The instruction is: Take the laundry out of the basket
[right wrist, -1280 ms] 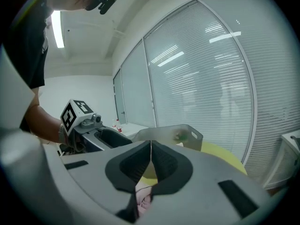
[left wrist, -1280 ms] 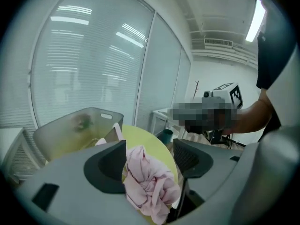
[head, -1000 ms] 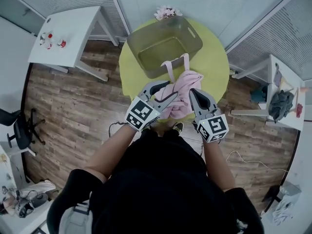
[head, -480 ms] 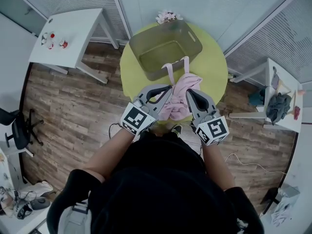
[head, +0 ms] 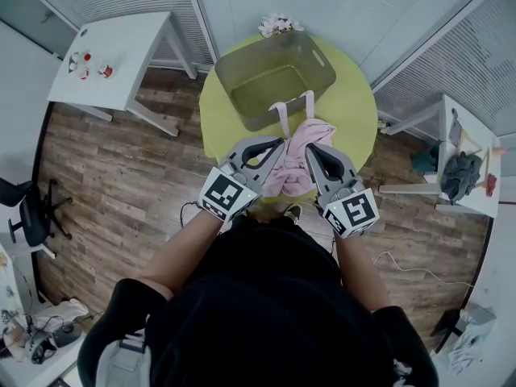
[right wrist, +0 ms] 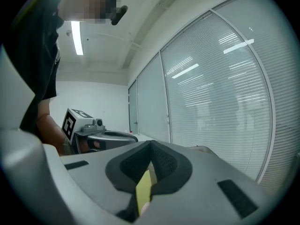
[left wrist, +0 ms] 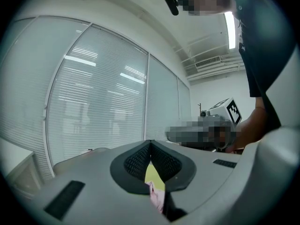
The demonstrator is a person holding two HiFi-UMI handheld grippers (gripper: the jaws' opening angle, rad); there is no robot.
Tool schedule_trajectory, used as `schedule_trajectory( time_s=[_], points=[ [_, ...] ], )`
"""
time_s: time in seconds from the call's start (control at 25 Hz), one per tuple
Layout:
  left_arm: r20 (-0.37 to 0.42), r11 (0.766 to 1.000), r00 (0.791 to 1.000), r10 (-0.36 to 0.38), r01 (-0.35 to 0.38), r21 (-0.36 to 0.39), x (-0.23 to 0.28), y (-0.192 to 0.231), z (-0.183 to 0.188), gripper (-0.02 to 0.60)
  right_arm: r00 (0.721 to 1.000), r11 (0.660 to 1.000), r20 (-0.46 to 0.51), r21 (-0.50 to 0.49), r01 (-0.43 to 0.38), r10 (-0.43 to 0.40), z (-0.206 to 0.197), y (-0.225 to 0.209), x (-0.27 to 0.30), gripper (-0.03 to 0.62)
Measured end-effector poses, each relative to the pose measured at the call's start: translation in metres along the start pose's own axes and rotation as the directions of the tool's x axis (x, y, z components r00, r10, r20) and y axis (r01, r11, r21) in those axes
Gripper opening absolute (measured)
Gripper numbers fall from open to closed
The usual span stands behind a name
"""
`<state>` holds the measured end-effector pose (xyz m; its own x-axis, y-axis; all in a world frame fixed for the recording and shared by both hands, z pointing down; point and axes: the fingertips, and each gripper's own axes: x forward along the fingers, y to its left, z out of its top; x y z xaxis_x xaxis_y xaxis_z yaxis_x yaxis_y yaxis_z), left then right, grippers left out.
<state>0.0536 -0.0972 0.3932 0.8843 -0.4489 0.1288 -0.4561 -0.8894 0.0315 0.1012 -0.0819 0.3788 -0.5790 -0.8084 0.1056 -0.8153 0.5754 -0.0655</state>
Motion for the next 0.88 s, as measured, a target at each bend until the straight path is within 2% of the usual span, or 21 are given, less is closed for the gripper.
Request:
schedule_trajectory(
  time_s=[0.88],
  points=[
    [-0.005,1.0,1.0,0.012,-0.012,-0.009,-0.0009,0.004,-0.0024,0.009,1.0,1.0,-0.023,-0.002,-0.002,0.002,-0.0021,-0.0013,0.0037,0.023]
  ],
)
